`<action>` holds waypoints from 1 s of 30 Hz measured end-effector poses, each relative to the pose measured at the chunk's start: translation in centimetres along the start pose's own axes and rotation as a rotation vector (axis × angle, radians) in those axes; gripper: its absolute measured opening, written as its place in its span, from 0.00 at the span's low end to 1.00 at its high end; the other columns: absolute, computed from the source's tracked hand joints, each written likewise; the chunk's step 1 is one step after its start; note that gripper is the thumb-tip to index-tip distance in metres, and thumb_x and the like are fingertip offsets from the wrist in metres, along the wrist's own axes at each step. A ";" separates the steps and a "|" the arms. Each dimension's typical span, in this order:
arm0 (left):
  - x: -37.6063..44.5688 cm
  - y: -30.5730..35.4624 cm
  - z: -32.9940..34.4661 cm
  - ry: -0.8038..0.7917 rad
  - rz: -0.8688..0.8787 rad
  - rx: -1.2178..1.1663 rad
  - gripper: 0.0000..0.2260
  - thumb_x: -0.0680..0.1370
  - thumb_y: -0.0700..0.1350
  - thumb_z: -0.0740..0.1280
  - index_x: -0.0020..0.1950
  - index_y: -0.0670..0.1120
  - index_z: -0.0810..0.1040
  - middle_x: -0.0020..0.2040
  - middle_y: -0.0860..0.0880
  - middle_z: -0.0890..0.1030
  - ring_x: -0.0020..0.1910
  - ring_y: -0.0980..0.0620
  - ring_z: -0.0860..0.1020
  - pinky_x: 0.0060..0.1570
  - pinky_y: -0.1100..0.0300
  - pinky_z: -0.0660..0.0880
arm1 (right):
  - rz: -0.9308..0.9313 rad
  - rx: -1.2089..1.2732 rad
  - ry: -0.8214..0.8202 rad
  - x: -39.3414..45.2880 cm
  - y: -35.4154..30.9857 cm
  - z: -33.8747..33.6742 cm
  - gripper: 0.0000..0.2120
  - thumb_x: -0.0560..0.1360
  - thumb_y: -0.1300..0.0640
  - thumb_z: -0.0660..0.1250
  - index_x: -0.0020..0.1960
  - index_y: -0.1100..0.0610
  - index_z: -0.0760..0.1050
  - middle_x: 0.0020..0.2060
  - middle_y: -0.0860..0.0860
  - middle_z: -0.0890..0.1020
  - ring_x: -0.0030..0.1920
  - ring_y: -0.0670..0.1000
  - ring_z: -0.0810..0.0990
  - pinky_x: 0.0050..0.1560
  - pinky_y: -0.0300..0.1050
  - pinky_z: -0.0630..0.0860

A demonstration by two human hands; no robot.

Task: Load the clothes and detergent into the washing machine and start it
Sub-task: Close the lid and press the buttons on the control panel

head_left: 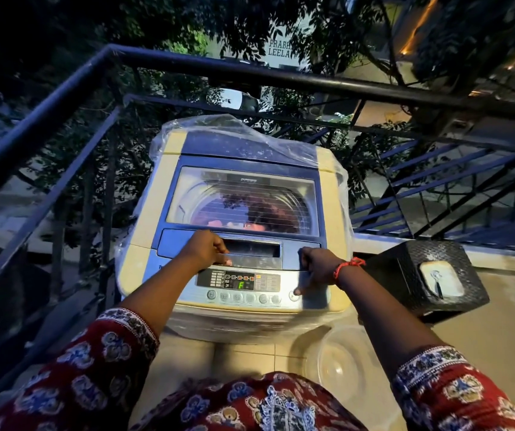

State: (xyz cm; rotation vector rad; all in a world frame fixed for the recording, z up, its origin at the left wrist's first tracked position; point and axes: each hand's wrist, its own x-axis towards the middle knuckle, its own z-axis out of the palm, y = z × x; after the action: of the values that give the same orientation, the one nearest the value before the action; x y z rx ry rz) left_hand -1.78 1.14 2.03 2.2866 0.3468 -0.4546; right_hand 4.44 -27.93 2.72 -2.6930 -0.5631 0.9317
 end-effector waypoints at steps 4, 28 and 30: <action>0.1 -0.4 0.0 0.008 0.024 -0.002 0.13 0.64 0.43 0.80 0.45 0.42 0.85 0.39 0.47 0.82 0.42 0.50 0.79 0.42 0.60 0.72 | 0.013 0.010 0.039 0.0 -0.2 0.6 0.33 0.49 0.44 0.84 0.42 0.53 0.67 0.39 0.49 0.76 0.38 0.51 0.71 0.32 0.44 0.66; 0.3 -1.1 0.2 0.049 0.099 -0.006 0.14 0.63 0.45 0.81 0.45 0.42 0.85 0.39 0.48 0.83 0.42 0.51 0.80 0.45 0.60 0.74 | 0.023 0.057 0.053 0.0 0.1 1.0 0.33 0.49 0.48 0.85 0.43 0.53 0.67 0.40 0.49 0.75 0.36 0.48 0.70 0.31 0.42 0.67; 0.3 -1.1 0.2 0.054 0.107 0.001 0.14 0.64 0.45 0.81 0.46 0.42 0.85 0.39 0.49 0.82 0.43 0.51 0.80 0.46 0.59 0.75 | 0.022 0.060 0.053 -0.1 0.0 1.0 0.33 0.49 0.48 0.85 0.43 0.53 0.67 0.41 0.50 0.75 0.37 0.49 0.71 0.32 0.43 0.68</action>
State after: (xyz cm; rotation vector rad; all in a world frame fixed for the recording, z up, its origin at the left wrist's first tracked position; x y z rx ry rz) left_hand -2.01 1.76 1.08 2.3082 0.2494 -0.3397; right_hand 3.79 -27.89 1.99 -2.6669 -0.4873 0.8658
